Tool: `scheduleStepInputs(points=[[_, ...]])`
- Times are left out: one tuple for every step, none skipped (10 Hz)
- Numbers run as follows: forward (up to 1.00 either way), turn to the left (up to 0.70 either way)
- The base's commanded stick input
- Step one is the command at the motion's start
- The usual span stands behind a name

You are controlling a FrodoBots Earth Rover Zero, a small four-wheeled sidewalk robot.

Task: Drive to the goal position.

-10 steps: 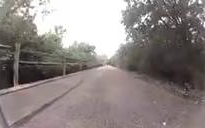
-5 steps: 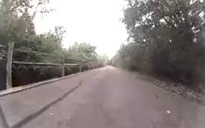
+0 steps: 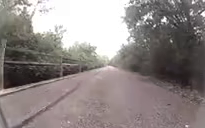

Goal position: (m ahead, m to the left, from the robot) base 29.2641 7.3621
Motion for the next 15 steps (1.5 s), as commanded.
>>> scheduleStepInputs(points=[[0.70,0.00],[0.70,0.00],[0.70,0.00],[0.70,0.00],[0.70,0.00],[0.70,0.00],[0.70,0.00],[0.70,0.06],[0.70,0.14],[0.70,0.18],[0.70,0.21],[0.70,0.14],[0.70,0.07],[0.70,0.00],[0.70,0.00]])
